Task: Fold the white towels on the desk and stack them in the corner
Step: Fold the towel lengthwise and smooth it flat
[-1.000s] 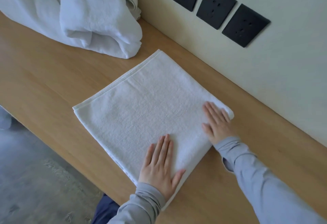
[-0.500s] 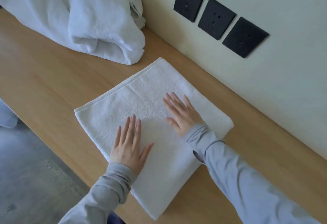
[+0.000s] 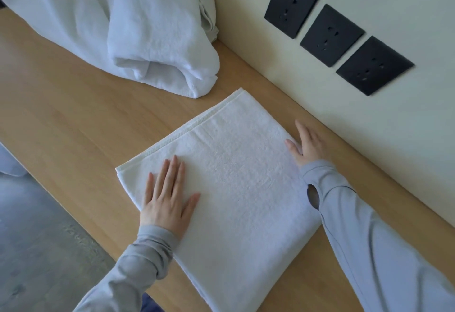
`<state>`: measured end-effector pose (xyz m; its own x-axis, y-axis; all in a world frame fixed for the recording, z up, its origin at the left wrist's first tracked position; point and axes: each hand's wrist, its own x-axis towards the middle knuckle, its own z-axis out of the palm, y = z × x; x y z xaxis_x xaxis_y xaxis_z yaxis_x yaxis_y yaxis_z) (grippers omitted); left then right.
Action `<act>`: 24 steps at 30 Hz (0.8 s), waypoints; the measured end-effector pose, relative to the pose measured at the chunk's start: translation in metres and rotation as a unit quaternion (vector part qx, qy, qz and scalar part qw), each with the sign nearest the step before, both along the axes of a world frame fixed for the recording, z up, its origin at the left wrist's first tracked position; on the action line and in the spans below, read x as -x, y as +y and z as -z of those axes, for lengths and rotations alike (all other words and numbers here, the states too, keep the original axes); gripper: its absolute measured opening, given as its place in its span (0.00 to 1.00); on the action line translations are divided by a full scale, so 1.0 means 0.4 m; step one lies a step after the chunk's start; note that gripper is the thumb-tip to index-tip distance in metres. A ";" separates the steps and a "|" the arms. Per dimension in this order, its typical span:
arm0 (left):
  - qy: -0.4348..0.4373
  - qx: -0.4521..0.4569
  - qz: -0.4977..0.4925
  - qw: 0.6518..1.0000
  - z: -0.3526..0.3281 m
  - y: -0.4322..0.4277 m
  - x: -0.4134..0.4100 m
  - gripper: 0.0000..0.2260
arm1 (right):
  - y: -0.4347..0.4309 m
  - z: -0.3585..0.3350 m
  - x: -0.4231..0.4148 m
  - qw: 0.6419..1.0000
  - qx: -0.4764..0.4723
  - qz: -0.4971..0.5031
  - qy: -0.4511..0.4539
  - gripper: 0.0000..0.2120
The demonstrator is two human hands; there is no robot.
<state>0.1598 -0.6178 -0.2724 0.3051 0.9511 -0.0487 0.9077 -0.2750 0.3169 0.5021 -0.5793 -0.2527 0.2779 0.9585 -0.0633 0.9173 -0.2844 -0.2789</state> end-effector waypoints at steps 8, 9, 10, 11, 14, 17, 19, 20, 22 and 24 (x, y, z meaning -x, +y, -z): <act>-0.241 0.107 -0.448 0.854 -0.082 -0.036 0.007 0.35 | 0.071 -0.018 0.012 0.965 0.141 0.131 0.176 0.31; -0.265 0.150 -0.491 0.816 -0.080 -0.028 0.013 0.34 | 0.074 -0.019 0.009 0.962 0.156 0.137 0.177 0.33; -0.290 0.184 -0.513 0.787 -0.077 -0.023 0.019 0.31 | 0.076 -0.020 0.006 0.958 0.171 0.143 0.178 0.34; -0.311 0.211 -0.522 0.765 -0.073 -0.021 0.022 0.27 | 0.078 -0.021 0.003 0.954 0.187 0.152 0.177 0.35; -0.345 0.291 -0.555 0.699 -0.072 -0.033 0.010 0.28 | 0.078 -0.023 0.002 0.948 0.223 0.161 0.159 0.30; -0.327 0.366 -0.551 0.675 -0.074 -0.062 -0.019 0.27 | 0.075 -0.025 0.014 0.953 0.222 0.155 0.138 0.38; -0.309 0.347 -0.523 0.714 -0.075 -0.087 -0.035 0.26 | 0.064 -0.039 0.027 0.962 0.209 0.135 0.110 0.41; -0.308 0.315 -0.510 0.738 -0.075 -0.097 -0.037 0.25 | 0.054 -0.051 0.030 0.969 0.199 0.120 0.080 0.41; -0.319 0.258 -0.483 0.774 -0.083 -0.101 -0.032 0.20 | 0.028 -0.085 0.032 0.980 0.172 0.100 0.021 0.39; -0.324 0.223 -0.443 0.806 -0.100 -0.081 -0.021 0.17 | -0.018 -0.127 0.033 0.986 0.134 0.098 -0.007 0.34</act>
